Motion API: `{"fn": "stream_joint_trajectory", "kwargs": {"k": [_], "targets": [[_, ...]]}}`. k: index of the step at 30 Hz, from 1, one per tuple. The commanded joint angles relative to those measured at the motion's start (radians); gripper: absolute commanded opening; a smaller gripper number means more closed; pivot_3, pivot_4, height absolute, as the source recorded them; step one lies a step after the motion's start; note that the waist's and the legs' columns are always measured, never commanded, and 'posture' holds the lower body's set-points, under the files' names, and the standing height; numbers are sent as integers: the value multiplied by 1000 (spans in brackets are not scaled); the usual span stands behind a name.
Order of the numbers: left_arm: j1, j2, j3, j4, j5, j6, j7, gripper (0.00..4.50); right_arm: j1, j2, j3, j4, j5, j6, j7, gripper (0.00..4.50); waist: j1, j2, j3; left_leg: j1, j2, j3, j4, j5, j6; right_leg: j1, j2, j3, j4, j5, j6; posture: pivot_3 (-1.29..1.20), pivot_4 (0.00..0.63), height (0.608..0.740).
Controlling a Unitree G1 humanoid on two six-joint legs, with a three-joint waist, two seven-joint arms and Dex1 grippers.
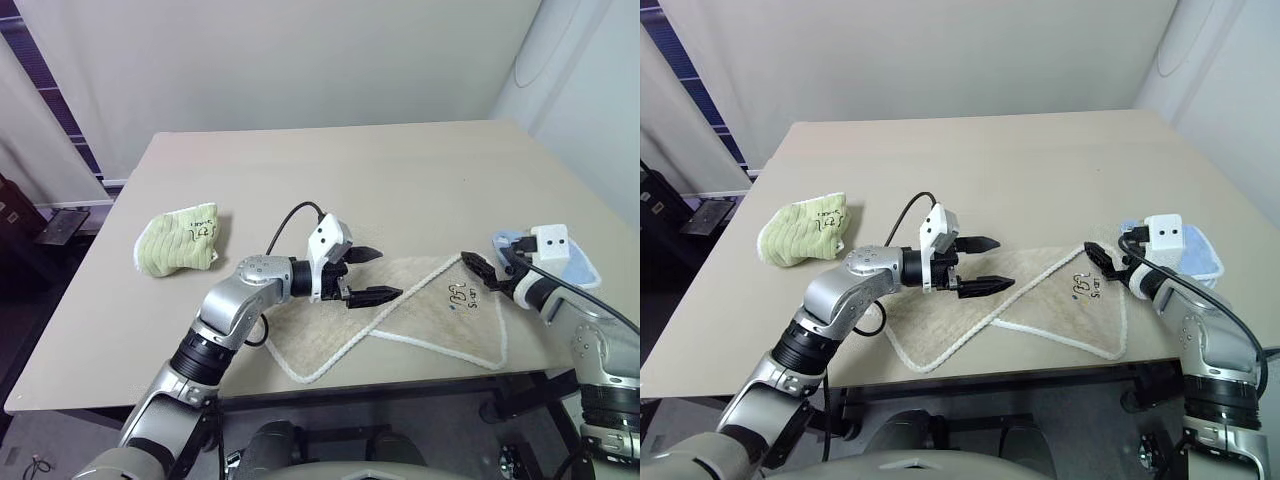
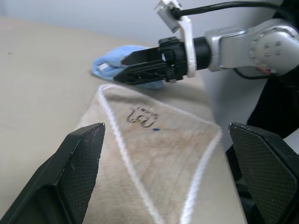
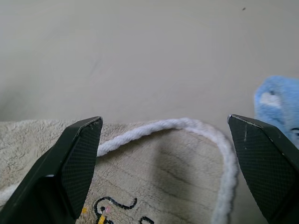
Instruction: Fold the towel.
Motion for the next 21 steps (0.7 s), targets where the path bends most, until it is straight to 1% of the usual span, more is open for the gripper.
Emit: {"fn": "stream_joint_trajectory", "kwargs": {"k": [1, 3, 7, 12, 18, 21], "targets": [[-63, -100, -54, -1, 51, -3, 68, 4466, -40, -14, 20, 54, -43, -57, 22, 4500, 1, 0, 0, -2, 0, 0, 2, -1, 1, 0, 0, 0, 0, 1, 1, 0, 0, 721], [-78, -141, -58, 12, 69, 0, 96, 4466, -53, -23, 33, 112, -72, -85, 34, 4500, -1, 0, 0, -5, -1, 0, 6, -2, 3, -1, -1, -1, 0, 2, 4, 0, 0, 721], [-93, -170, -57, 28, 90, -2, 110, 4466, -82, -29, 47, 215, -106, -139, 68, 4500, -6, 4, -1, -8, -1, 0, 11, -3, 6, -1, 0, -1, 1, 4, 6, 0, 0, 721], [-81, -171, -43, 14, 82, 15, 109, 4466, -121, -41, 57, 372, -140, -196, 122, 4500, -5, 8, 0, -8, 0, -1, 16, -3, 6, -2, 0, -2, 6, 4, 6, 0, 0, 721], [-83, -151, -42, 17, 102, 24, 116, 4466, -193, -32, 71, 523, -166, -222, 154, 4500, -8, 8, 0, -8, 0, -1, 19, -4, 6, -1, 0, -2, 6, 4, 6, 0, 0, 721], [-85, -143, -43, 21, 107, 18, 112, 4466, -255, -31, 77, 618, -180, -231, 160, 4500, -12, 8, 0, -7, 0, -1, 19, -4, 6, -1, 0, -2, 6, 5, 6, 0, 0, 721]]}}
